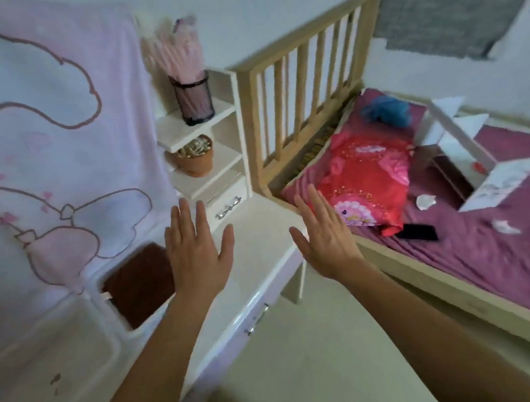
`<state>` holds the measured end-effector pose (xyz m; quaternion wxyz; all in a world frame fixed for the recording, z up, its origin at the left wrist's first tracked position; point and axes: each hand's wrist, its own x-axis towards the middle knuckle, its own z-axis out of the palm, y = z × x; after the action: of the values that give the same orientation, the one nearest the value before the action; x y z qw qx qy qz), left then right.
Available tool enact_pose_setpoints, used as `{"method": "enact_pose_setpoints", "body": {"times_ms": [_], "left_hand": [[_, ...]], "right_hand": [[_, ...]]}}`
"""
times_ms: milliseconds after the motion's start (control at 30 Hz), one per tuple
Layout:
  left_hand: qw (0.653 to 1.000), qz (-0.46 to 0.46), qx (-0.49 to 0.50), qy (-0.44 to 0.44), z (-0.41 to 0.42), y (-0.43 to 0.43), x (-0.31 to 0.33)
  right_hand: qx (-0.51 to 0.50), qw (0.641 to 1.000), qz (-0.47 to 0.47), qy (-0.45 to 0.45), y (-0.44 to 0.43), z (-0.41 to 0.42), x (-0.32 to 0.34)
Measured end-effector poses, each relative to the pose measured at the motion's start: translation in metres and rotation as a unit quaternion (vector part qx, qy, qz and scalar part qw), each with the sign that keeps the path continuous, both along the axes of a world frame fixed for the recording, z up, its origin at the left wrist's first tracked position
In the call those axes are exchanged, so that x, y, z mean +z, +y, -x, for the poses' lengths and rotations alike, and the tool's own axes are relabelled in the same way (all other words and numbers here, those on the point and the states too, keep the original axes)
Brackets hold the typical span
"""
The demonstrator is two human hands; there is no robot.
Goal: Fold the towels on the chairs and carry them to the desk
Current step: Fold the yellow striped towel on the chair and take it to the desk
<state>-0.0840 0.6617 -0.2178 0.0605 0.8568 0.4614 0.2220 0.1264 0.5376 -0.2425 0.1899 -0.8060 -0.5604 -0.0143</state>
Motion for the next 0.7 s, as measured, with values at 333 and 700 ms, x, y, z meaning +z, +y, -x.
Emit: {"method": "enact_pose_setpoints", "body": {"times_ms": [333,700], "left_hand": [[0.941,-0.021,-0.335,-0.032,-0.225,-0.351,0.017],[0.808,-0.039,-0.587,0.014,-0.386,-0.69,0.005]], "right_hand": [[-0.347,0.935,-0.065,-0.033,-0.47,-0.106,0.017],[-0.607,0.79,-0.084,-0.025,-0.799,-0.129,-0.01]]}}
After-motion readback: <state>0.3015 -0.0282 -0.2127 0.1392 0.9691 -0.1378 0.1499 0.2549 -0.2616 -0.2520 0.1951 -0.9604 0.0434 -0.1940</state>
